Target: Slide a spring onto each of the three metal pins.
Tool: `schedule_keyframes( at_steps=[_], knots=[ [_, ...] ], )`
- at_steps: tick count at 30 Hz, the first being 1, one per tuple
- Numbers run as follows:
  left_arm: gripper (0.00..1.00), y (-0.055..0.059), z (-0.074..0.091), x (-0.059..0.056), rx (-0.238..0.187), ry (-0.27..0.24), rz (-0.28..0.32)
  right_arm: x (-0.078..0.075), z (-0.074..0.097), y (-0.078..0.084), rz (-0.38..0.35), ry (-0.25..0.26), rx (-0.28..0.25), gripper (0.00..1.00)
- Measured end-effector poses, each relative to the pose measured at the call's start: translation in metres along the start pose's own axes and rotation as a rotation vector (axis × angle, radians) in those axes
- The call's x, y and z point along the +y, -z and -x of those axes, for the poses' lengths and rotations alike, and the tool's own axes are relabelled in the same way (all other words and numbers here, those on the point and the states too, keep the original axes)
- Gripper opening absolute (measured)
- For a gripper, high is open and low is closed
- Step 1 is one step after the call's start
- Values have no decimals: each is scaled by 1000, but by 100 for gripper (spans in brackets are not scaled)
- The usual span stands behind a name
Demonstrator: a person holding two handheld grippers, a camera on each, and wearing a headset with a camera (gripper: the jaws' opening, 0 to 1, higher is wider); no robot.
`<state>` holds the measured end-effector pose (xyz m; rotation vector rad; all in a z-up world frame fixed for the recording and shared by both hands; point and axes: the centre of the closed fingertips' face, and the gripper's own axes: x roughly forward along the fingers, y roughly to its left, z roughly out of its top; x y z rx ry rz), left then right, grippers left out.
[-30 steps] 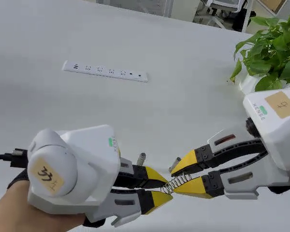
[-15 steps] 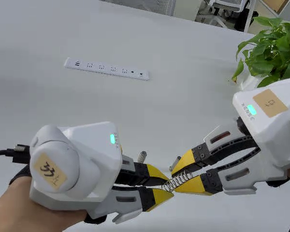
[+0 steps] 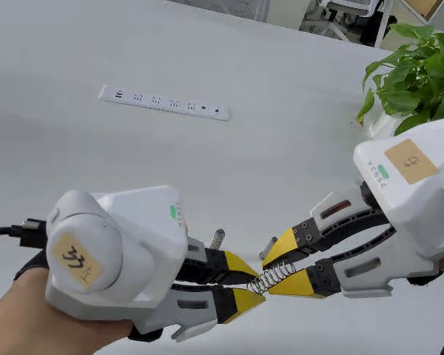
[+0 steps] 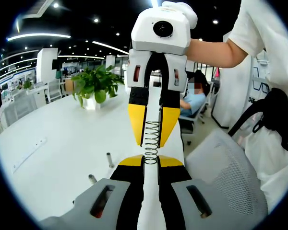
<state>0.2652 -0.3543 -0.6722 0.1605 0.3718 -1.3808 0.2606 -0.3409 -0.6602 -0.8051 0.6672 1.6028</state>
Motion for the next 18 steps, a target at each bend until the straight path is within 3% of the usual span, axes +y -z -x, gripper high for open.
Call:
schedule_keyframes(
  at_steps=[18],
  knots=[
    [6,1,-3,-2,8,12,-4,3,-1,2,33,-17,17,7]
  ],
)
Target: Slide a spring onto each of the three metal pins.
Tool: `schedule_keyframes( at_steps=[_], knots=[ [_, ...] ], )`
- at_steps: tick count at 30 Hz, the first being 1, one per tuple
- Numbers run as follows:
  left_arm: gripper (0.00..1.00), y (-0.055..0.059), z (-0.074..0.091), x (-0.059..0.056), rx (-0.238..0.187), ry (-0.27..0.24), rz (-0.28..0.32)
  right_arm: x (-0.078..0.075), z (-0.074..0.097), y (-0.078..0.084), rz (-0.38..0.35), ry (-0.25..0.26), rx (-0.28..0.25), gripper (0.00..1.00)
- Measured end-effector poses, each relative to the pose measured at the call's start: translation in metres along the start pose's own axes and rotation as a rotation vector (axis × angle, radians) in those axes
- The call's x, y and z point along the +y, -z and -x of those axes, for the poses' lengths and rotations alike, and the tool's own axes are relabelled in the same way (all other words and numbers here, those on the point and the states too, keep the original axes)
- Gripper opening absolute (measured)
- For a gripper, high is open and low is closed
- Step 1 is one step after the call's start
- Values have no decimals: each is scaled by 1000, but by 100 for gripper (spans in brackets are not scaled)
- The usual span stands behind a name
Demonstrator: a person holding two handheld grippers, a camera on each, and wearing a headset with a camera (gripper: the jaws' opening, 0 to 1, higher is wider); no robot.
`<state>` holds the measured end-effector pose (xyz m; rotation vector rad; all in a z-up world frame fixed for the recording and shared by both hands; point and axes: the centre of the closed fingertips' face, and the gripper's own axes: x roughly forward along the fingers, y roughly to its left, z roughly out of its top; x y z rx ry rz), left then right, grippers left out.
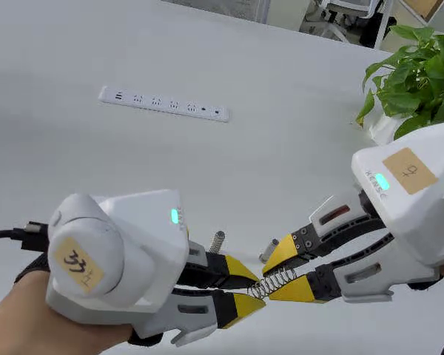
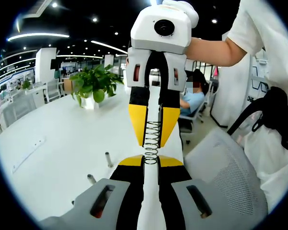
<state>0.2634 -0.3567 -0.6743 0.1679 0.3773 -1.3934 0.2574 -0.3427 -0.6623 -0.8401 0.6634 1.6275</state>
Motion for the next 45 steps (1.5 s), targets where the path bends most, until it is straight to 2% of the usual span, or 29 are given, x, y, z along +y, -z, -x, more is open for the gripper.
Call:
schedule_keyframes(
  at_steps=[14,22,25,29,37,41,45],
  knots=[
    [7,2,1,-1,-10,8,-14,1,-2,0,-19,-3,-3,7],
    [11,1,3,-3,-23,3,-15,1,-2,-1,-18,-1,1,6],
    [17,2,4,0,-26,-10,-13,0,-1,-2,-19,0,2,6],
    [19,3,8,2,-28,-20,-10,-1,0,-2,-21,1,7,6],
    [29,10,21,11,-29,-63,-2,-5,3,-3,-29,13,15,6],
    [37,16,33,19,-30,-102,10,-9,5,2,-43,29,30,6],
    [40,25,45,27,-23,-139,20,-19,8,12,-61,57,61,6]
  ],
)
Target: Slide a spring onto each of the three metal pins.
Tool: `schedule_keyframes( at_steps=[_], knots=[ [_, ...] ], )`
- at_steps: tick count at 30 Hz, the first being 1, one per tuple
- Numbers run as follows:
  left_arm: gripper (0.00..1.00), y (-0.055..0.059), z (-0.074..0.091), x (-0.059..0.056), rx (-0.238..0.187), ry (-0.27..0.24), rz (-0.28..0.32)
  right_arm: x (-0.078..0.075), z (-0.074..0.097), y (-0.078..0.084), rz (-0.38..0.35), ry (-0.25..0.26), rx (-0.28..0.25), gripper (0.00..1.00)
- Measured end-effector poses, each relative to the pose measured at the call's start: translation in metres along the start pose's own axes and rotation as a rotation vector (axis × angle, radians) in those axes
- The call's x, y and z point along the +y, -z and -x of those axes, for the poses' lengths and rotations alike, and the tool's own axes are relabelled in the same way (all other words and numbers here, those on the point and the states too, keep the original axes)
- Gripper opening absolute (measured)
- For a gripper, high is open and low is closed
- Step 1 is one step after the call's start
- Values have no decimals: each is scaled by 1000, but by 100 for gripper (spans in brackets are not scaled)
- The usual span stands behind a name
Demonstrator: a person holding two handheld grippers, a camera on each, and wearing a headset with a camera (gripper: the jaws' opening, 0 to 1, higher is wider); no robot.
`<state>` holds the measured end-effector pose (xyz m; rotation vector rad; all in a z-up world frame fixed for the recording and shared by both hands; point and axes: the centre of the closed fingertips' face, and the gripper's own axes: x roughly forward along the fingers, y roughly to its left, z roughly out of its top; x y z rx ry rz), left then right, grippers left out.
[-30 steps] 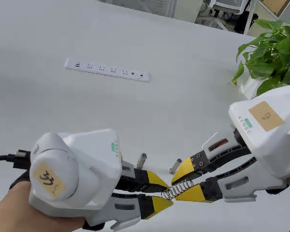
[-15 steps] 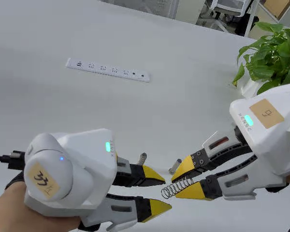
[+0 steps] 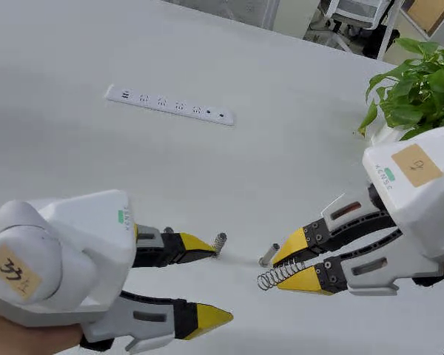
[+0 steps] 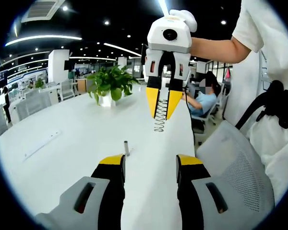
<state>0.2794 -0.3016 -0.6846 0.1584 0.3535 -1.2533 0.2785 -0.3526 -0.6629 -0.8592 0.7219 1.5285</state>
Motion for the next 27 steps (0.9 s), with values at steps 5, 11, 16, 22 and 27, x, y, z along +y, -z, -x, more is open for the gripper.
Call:
schedule_keyframes(
  at_steps=[5,11,16,22,27],
  knots=[
    [49,10,13,13,10,-47,5,-11,2,12,-24,37,42,6],
    [54,20,26,23,14,-81,14,-21,5,24,-48,59,94,6],
    [62,27,33,29,17,-103,19,-32,6,35,-72,77,140,6],
    [70,33,39,36,4,-118,24,-43,5,48,-88,81,188,6],
    [79,37,42,42,-9,-132,37,-56,1,61,-112,94,224,6]
  ],
)
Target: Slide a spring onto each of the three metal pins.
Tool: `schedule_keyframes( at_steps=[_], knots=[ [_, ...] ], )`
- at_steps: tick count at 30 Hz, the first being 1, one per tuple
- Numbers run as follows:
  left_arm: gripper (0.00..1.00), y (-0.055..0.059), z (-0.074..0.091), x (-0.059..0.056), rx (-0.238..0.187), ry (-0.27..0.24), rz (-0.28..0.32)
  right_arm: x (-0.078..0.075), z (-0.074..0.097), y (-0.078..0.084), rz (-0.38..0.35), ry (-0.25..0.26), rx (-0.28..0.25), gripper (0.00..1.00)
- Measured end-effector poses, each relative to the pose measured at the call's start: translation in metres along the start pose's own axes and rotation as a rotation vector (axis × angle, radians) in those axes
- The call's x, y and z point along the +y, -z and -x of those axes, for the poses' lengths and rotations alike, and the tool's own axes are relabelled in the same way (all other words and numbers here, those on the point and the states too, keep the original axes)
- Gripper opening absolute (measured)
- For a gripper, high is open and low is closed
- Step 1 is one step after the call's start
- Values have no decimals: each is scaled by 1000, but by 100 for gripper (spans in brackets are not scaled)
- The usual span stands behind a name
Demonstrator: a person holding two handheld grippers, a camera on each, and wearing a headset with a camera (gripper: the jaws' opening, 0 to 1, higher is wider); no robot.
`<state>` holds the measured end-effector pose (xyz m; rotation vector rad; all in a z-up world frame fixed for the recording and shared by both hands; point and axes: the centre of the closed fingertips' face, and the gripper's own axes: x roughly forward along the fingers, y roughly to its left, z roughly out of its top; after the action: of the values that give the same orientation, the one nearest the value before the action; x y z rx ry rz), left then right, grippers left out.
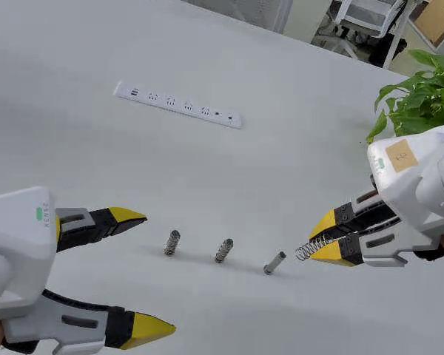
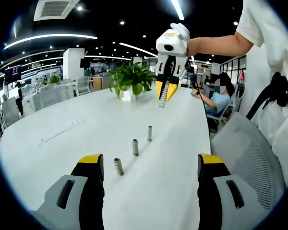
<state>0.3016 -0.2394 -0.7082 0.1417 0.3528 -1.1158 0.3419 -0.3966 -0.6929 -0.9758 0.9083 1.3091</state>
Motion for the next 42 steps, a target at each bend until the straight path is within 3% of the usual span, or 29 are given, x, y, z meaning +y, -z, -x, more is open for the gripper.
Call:
schedule_keyframes(
  at_steps=[11,20,33,42],
  knots=[
    [91,9,4,9,-16,-9,44,-21,-25,18,-15,-15,84,7],
    [98,12,6,13,-36,-13,68,-37,-49,31,-26,-36,118,6],
    [99,17,6,11,-38,-8,87,-32,-59,39,-27,-50,158,6],
    [98,18,4,11,-42,-5,97,-33,-65,41,-34,-59,158,6]
  ],
)
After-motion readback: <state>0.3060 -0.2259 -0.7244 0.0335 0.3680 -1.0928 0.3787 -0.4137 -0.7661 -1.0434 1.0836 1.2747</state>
